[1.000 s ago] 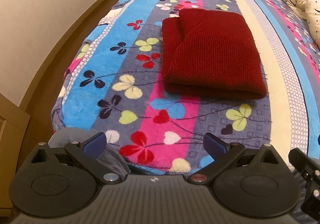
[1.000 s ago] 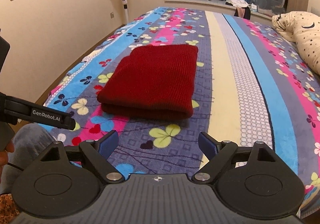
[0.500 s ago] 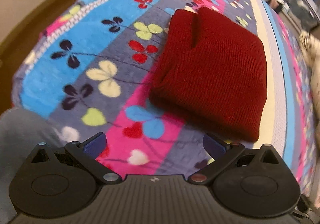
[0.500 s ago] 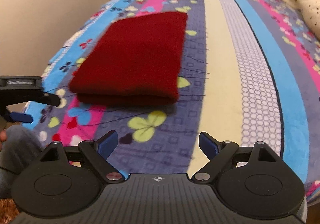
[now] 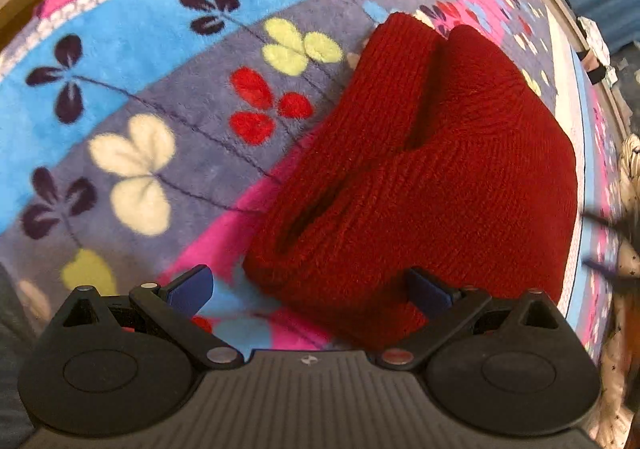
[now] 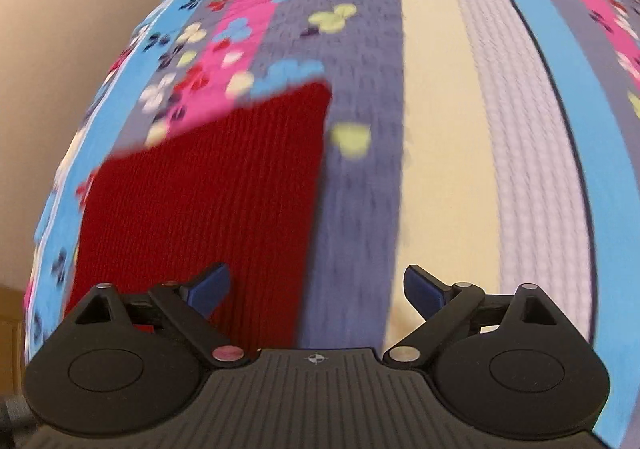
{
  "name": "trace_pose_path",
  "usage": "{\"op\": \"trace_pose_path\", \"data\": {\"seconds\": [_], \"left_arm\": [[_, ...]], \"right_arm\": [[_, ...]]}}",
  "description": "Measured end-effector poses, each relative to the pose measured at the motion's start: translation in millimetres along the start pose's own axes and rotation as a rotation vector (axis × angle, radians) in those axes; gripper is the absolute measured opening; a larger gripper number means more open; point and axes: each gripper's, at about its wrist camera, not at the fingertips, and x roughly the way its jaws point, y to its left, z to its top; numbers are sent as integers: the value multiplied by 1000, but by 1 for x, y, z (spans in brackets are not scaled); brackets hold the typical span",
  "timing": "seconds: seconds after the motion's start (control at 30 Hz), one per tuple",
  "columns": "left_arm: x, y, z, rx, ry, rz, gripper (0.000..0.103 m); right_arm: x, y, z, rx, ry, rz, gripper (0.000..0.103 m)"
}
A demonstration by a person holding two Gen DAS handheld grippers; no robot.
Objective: Fold small clothes
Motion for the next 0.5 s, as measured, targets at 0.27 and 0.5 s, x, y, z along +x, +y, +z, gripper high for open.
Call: {"op": "trace_pose_path", "data": {"seconds": [0.27, 0.5], "left_arm": [[20, 21, 2, -91, 18, -101, 103], [13, 16, 41, -2, -35, -123, 55]], "right_arm": [[90, 12, 77, -39, 65, 122, 99], [89, 22, 66, -124, 71, 191, 27]]}}
